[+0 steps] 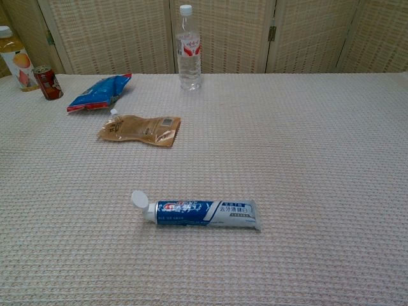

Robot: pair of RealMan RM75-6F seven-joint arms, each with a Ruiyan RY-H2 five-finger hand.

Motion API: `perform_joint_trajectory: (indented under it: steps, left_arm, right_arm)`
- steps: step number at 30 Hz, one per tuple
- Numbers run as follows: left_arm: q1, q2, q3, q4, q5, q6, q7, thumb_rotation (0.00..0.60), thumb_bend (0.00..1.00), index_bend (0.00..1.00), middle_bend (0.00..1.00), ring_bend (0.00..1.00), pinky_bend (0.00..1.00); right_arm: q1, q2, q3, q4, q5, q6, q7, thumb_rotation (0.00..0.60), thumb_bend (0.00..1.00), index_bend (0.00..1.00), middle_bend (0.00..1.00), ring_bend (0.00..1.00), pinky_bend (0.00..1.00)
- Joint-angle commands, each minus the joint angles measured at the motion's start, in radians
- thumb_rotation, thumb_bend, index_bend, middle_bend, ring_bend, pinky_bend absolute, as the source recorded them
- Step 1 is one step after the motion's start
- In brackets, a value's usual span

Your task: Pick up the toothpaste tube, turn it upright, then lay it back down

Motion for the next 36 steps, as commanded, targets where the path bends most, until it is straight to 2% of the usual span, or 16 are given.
perform_joint_trajectory:
  steps: [1,9,14,18,22,28,36]
  left_arm:
    - [0.000,0.001,0.003,-0.003,0.004,-0.006,0.001,0.600,0.25,0.11,0.13,0.12,0.00]
    - [0.007,-0.005,0.004,0.005,0.020,0.007,-0.008,0.600,0.25,0.11,0.13,0.12,0.00]
    - [0.012,-0.005,0.005,0.007,0.028,0.012,-0.021,0.600,0.25,0.11,0.13,0.12,0.00]
    - [0.018,-0.001,0.007,0.004,0.035,0.019,-0.028,0.600,0.25,0.11,0.13,0.12,0.00]
    - [0.021,0.003,0.008,-0.001,0.038,0.020,-0.029,0.600,0.25,0.11,0.13,0.12,0.00]
    - [0.024,0.012,0.011,-0.013,0.054,0.027,-0.021,0.600,0.25,0.11,0.13,0.12,0.00]
    - [0.030,0.028,0.011,-0.033,0.057,0.029,-0.014,0.600,0.25,0.11,0.13,0.12,0.00]
  right_arm:
    - [0.004,-0.008,0.002,0.006,-0.010,0.006,0.007,0.600,0.32,0.12,0.17,0.19,0.07]
    - [0.005,-0.013,-0.008,0.001,-0.038,0.016,0.004,0.600,0.32,0.12,0.17,0.18,0.07]
    - [0.037,-0.022,-0.029,-0.025,-0.114,-0.013,-0.021,0.600,0.32,0.12,0.17,0.19,0.07]
    - [0.091,-0.036,-0.040,-0.062,-0.161,-0.092,-0.077,0.600,0.32,0.12,0.17,0.19,0.07]
    - [0.172,-0.067,-0.041,-0.111,-0.184,-0.219,-0.132,0.600,0.32,0.12,0.17,0.18,0.07]
    - [0.319,-0.199,0.001,-0.145,-0.128,-0.462,-0.284,0.600,0.32,0.12,0.15,0.17,0.07]
    - [0.442,-0.441,0.094,-0.038,0.033,-0.601,-0.421,0.600,0.32,0.11,0.13,0.14,0.07]
